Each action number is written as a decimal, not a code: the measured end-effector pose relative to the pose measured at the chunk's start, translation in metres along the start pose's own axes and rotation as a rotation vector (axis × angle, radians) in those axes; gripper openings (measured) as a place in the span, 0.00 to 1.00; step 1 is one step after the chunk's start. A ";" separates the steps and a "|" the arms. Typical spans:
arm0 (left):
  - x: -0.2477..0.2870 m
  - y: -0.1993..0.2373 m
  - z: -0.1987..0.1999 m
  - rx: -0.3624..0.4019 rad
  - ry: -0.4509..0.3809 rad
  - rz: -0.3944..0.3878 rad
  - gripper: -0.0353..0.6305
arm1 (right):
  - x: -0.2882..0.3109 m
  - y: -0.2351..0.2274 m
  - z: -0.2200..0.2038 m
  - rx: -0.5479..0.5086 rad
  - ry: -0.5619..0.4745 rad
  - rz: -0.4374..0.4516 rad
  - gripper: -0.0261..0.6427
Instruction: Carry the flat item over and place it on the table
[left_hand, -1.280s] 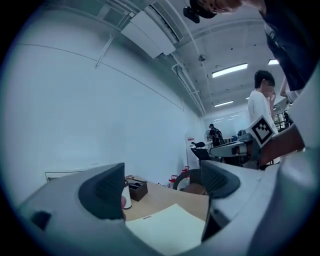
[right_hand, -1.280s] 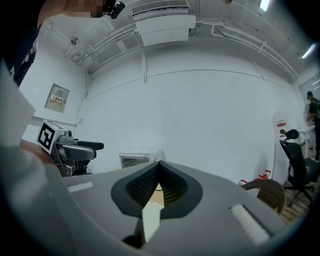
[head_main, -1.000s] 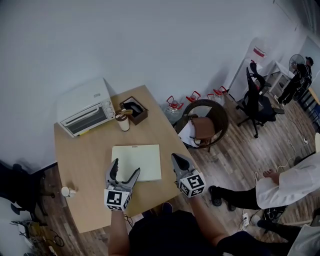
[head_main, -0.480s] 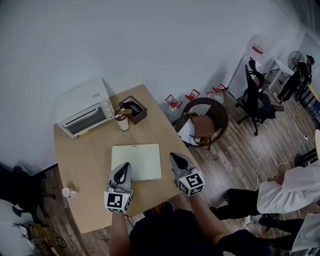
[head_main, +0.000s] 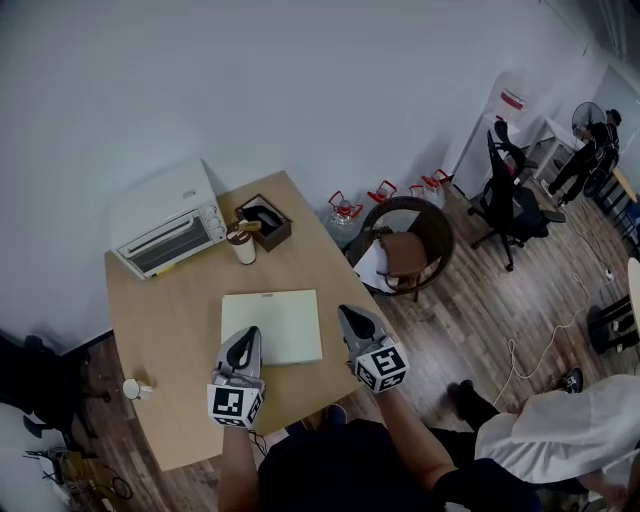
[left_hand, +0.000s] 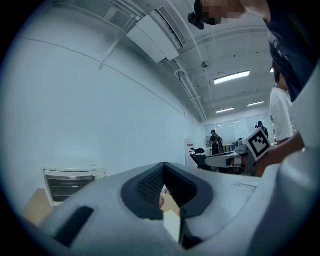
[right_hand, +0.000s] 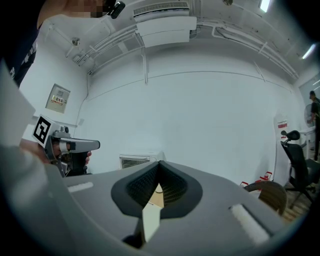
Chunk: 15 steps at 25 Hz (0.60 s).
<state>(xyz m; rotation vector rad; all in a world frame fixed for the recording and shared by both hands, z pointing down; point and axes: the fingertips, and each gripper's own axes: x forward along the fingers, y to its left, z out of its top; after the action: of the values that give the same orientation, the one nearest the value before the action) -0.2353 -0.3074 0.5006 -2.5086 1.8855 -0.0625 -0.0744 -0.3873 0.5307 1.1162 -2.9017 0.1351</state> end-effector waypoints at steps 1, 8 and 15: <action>0.000 0.001 0.000 -0.009 -0.002 0.000 0.05 | 0.000 0.000 0.000 -0.001 0.000 0.000 0.05; 0.002 0.014 0.003 -0.082 -0.027 0.011 0.05 | 0.005 -0.002 0.006 -0.015 -0.007 -0.002 0.05; 0.002 0.017 0.001 -0.082 -0.025 0.014 0.05 | 0.008 0.001 0.006 -0.023 -0.008 0.010 0.05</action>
<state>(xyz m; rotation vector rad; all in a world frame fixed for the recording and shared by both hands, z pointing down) -0.2514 -0.3146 0.4996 -2.5350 1.9345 0.0469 -0.0812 -0.3929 0.5251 1.1016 -2.9089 0.0975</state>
